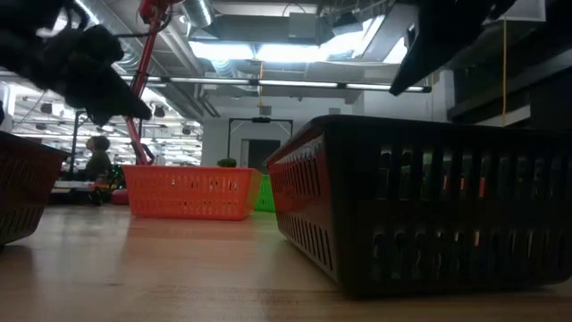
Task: Stack baskets by color
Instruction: Adjust the bins
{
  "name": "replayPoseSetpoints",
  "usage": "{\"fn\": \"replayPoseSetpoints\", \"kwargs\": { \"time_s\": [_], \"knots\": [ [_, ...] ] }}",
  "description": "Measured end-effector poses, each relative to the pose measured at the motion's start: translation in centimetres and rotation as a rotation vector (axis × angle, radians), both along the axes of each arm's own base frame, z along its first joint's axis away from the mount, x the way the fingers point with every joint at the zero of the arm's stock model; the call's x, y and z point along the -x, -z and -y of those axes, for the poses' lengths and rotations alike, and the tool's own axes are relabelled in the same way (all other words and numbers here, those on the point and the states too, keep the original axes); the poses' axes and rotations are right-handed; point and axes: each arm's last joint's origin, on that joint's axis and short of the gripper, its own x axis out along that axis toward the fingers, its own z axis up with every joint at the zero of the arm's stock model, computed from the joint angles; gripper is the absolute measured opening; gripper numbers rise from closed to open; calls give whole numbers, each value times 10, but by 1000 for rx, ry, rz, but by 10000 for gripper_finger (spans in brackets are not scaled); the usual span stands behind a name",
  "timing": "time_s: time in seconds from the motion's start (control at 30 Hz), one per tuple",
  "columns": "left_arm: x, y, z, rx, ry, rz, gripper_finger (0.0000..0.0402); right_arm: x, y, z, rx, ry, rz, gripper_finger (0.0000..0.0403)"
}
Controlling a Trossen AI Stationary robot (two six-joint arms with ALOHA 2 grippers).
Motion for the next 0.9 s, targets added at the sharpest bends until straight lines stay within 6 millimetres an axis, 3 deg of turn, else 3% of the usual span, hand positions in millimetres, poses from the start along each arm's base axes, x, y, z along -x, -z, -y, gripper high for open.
{"fn": "replayPoseSetpoints", "kwargs": {
  "time_s": [0.2,0.3,0.43,0.57,0.73,0.83,0.9],
  "knots": [
    [-2,-32,1,96,-22,-392,3,5,3,5,-24,85,-47,100],
    [-10,-25,2,164,-55,-617,1,7,4,6,-34,118,-62,100],
    [-35,-7,5,197,-58,-759,0,7,4,5,-34,118,-63,100],
    [-76,1,7,166,-7,-655,0,7,4,5,-34,118,-63,100],
    [-136,-25,14,51,115,-356,0,7,4,5,-35,116,-61,100],
    [-151,-51,24,-12,180,-361,0,7,4,5,-35,115,-61,100],
    [-147,-62,27,-21,142,-474,0,7,4,5,-39,113,-64,100]
  ]
}}
